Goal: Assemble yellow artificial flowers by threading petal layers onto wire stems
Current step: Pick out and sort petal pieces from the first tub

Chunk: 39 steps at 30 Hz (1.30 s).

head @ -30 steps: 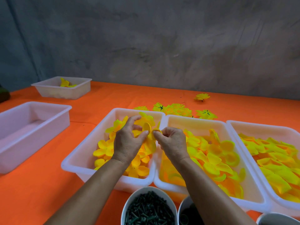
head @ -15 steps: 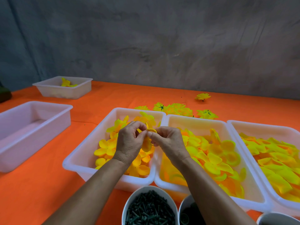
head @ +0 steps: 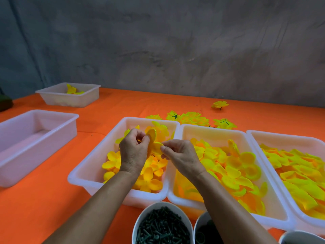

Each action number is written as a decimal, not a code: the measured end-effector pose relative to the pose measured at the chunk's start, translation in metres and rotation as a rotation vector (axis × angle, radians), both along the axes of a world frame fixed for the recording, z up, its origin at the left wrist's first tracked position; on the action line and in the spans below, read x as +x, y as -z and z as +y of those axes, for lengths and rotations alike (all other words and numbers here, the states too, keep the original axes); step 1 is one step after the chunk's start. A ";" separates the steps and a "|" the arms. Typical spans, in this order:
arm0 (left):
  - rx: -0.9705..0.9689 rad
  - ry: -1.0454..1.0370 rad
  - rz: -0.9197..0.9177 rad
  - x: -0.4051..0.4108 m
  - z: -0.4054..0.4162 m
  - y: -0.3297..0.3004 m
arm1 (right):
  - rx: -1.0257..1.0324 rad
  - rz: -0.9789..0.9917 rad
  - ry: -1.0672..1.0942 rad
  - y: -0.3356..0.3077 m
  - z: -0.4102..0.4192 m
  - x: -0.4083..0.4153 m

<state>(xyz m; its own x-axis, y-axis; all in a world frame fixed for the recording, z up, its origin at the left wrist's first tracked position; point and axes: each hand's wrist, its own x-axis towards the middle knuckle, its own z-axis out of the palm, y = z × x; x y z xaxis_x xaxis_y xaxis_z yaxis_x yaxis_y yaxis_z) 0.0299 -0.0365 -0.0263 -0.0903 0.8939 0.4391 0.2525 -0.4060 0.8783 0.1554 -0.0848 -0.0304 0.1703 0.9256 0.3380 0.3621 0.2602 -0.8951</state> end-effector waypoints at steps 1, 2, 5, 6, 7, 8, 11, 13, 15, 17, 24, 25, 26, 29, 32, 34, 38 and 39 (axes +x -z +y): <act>-0.035 0.024 -0.028 0.000 0.001 0.001 | -0.014 0.012 -0.012 -0.001 0.000 0.000; -0.076 0.059 -0.063 0.000 0.001 0.002 | -0.022 0.022 -0.021 -0.001 -0.001 0.001; -0.165 0.137 -0.139 -0.002 0.004 0.004 | -0.026 0.030 -0.017 -0.003 -0.002 0.001; -0.164 0.151 -0.139 -0.002 0.005 0.004 | -0.023 0.031 -0.009 -0.003 -0.002 0.001; -0.151 0.163 -0.136 -0.003 0.004 0.004 | -0.018 0.041 0.000 -0.003 -0.002 0.000; -0.129 0.173 -0.130 -0.002 0.003 0.004 | -0.012 0.056 0.013 -0.003 -0.002 0.001; -0.041 0.196 -0.091 0.000 -0.002 0.000 | 0.009 0.105 0.090 -0.003 -0.002 0.003; 0.031 0.231 -0.005 0.001 -0.006 -0.001 | 0.021 0.174 0.145 -0.004 0.000 0.004; 0.075 0.264 0.111 0.002 -0.009 -0.001 | 0.027 0.263 0.149 -0.005 0.000 0.005; 0.071 0.300 0.149 0.003 -0.011 -0.001 | 0.034 0.327 0.109 -0.006 -0.001 0.004; -0.023 0.388 -0.021 0.001 -0.008 0.000 | 0.057 0.435 -0.008 -0.006 -0.003 0.006; -0.028 0.391 -0.035 0.001 -0.008 0.000 | 0.058 0.432 -0.019 -0.006 -0.003 0.006; -0.036 0.393 -0.053 0.001 -0.008 0.000 | 0.056 0.430 -0.028 -0.005 -0.003 0.007; -0.055 0.390 -0.092 0.000 -0.007 0.000 | 0.037 0.433 -0.044 -0.005 -0.003 0.007; -0.049 0.386 -0.107 -0.001 -0.006 -0.001 | -0.002 0.450 -0.051 -0.005 -0.003 0.007; -0.042 0.408 -0.130 -0.001 -0.007 -0.002 | -0.042 0.488 -0.058 -0.006 -0.003 0.007; -0.052 0.448 -0.165 -0.001 -0.009 -0.003 | -0.086 0.556 -0.077 -0.007 -0.003 0.006; -0.052 0.450 -0.164 -0.001 -0.009 -0.004 | -0.081 0.564 -0.082 -0.007 -0.003 0.006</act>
